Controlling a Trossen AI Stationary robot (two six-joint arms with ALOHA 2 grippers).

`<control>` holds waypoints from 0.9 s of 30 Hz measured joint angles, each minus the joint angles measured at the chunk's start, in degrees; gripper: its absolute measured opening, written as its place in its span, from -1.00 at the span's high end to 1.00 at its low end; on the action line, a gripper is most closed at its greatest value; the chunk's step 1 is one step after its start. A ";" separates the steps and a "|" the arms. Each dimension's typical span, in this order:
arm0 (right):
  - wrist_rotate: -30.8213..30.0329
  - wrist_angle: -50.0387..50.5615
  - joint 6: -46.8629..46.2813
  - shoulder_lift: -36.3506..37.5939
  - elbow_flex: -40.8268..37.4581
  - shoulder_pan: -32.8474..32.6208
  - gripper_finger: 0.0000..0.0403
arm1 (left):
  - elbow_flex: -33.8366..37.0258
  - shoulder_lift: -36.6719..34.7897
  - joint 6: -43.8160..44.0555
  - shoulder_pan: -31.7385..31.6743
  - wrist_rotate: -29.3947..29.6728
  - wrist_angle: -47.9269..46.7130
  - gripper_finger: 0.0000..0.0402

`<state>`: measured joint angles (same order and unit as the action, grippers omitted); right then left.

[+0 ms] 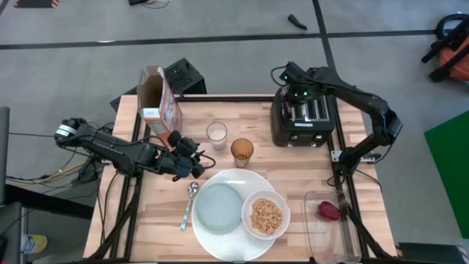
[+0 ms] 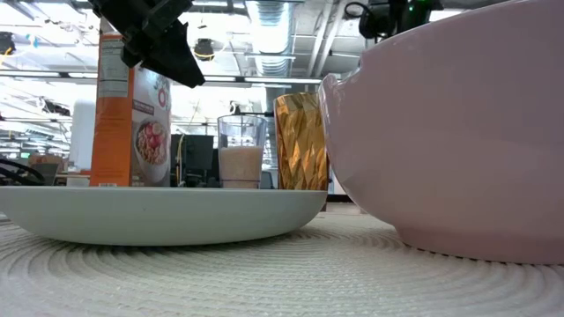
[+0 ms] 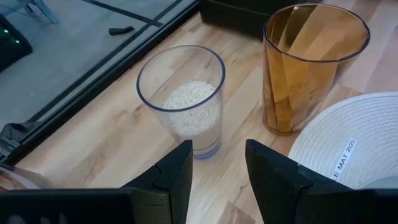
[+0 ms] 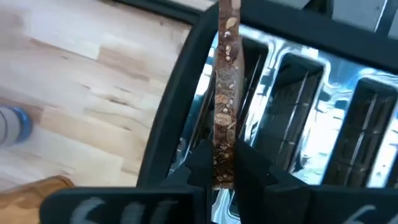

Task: Arrange a breakfast setting
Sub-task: Put the toasted bread on the gray plate

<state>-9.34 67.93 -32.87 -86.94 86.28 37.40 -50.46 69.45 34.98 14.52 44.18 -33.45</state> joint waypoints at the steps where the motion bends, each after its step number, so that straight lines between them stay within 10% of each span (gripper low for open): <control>1: -0.01 0.48 0.11 0.00 0.70 -0.04 0.69 | 0.00 0.00 0.00 0.00 -0.02 0.00 0.32; 27: 0.61 5.82 -0.10 7.99 3.35 -1.36 0.69 | 0.00 -0.02 0.00 0.00 0.00 -0.02 0.32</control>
<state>-8.73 73.75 -32.97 -78.95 89.62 36.04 -50.46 69.43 34.98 14.52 44.18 -33.47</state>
